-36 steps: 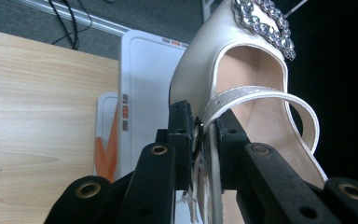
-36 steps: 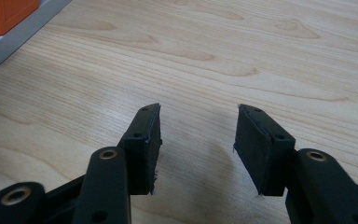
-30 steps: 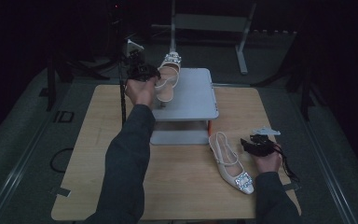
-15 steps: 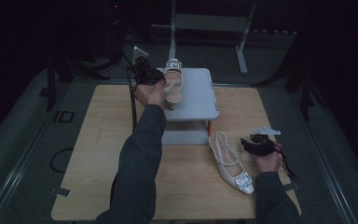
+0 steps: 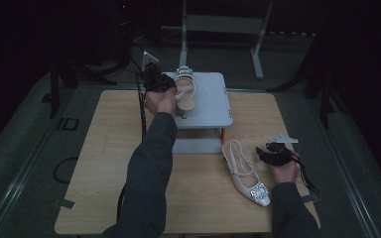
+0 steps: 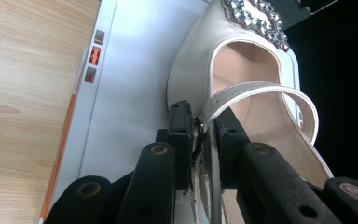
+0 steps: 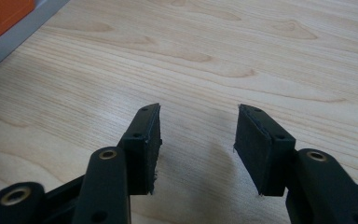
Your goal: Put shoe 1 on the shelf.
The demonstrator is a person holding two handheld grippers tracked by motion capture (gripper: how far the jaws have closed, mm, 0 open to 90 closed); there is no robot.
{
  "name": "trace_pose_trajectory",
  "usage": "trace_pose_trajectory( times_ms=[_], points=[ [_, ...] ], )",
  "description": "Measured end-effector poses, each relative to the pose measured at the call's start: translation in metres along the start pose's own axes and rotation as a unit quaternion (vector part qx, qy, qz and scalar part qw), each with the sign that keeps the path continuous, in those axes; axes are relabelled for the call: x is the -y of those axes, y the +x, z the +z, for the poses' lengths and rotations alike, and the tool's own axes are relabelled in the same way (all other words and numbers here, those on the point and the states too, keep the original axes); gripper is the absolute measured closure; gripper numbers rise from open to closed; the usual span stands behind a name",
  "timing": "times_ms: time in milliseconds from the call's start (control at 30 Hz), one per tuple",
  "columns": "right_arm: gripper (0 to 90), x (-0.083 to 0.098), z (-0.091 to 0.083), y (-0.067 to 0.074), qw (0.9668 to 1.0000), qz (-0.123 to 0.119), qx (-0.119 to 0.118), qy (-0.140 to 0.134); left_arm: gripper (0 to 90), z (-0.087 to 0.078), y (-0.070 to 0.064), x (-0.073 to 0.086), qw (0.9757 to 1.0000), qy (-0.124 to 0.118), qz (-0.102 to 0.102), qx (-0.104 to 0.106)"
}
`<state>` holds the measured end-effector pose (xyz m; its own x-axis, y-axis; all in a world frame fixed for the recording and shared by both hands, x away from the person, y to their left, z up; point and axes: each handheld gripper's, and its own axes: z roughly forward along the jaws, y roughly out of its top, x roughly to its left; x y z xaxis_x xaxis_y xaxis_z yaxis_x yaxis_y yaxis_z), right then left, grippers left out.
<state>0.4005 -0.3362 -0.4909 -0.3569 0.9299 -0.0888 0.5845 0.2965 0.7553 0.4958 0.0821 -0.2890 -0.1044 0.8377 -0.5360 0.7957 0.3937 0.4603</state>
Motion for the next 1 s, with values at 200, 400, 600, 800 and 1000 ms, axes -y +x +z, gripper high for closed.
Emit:
trace_pose_trajectory(
  times_ms=[200,400,600,800,1000],
  points=[
    [50.0,-0.0001,0.0002,0.0,1.0,0.001,0.0,0.0,80.6,0.0013,-0.0012,-0.0017,0.9999,0.002,0.014,-0.01],
    [50.0,0.0001,0.0007,-0.0003,1.0,0.002,0.0,0.001,80.6,0.0044,-0.0002,-0.005,0.9991,0.013,0.039,-0.013],
    [50.0,0.0003,0.0013,0.0,1.0,0.001,0.0,0.001,80.7,0.0059,-0.0019,-0.0064,0.9976,0.02,0.064,-0.019],
    [49.9,0.0004,0.0015,0.0003,1.0,0.001,-0.001,0.003,80.3,0.0068,-0.0022,-0.0075,0.9958,0.023,0.087,-0.019],
    [49.7,0.0004,0.0017,0.0005,1.0,0.002,-0.002,0.003,63.7,0.0033,-0.0018,-0.0072,0.9894,0.005,0.145,0.009]
  ],
)
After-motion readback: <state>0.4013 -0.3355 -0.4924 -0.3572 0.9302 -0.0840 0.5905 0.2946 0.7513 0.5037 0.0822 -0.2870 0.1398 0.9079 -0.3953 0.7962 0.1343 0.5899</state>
